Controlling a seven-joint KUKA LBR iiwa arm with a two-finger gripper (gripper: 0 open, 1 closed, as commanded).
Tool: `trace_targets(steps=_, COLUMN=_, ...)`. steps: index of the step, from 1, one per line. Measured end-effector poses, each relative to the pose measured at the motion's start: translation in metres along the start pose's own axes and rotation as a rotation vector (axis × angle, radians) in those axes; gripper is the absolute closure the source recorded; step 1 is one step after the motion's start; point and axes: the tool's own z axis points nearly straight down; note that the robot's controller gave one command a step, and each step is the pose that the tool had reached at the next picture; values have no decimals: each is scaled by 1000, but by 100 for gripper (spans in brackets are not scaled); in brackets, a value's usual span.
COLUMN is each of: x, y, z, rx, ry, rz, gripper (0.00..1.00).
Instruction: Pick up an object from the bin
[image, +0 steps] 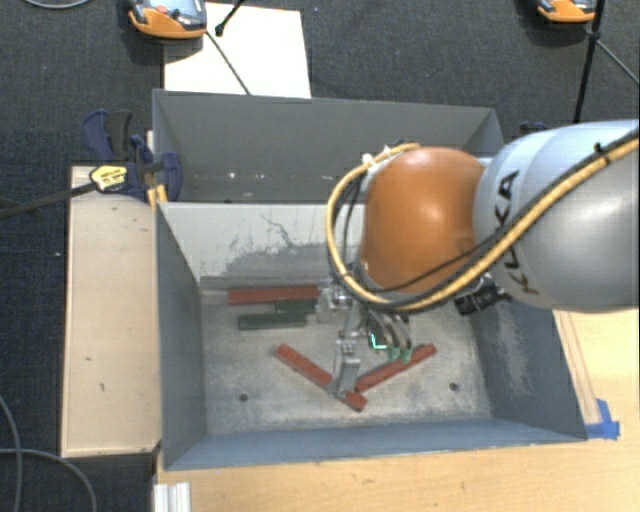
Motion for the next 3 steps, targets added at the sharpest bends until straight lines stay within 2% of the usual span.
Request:
trace_targets(steps=2, x=-3, y=-2, z=-1, rx=-2, ry=-11, rz=-8, gripper=0)
trace_targets(steps=3, x=-26, y=12, z=19, rx=1, ry=-5, rz=-177, gripper=0)
